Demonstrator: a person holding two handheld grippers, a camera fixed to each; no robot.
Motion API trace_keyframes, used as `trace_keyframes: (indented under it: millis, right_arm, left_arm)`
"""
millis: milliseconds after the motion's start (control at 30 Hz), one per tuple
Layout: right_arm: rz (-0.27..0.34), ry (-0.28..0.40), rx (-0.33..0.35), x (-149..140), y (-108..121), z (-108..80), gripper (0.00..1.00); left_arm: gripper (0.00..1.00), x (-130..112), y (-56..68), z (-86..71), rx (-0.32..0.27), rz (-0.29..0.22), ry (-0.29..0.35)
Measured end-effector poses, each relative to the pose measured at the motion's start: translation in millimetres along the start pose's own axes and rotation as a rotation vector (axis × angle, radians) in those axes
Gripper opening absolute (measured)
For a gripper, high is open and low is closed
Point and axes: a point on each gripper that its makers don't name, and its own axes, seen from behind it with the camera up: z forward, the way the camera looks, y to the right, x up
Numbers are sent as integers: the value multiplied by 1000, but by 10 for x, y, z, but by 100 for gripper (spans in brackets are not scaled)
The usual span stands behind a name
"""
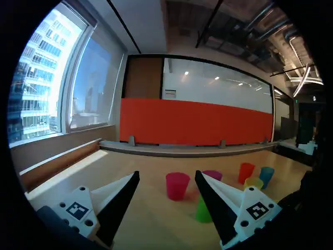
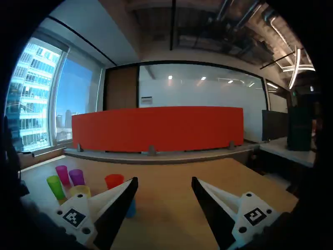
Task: Pour water
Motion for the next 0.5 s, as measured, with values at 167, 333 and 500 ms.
trace_keyframes:
  millis: [167,333,500]
  right_arm:
    - [-24,-8,17,221,-76,-41,99]
    - [-50,-13,51,489,-175,-37,99]
    - [-64,9,84,853,-279,-25,99]
  left_arm:
    - [99,430,66,25,-44,-1,16]
    - [99,843,180,53,-88,1,31]
    - [99,1189,327,82,-147,12,33]
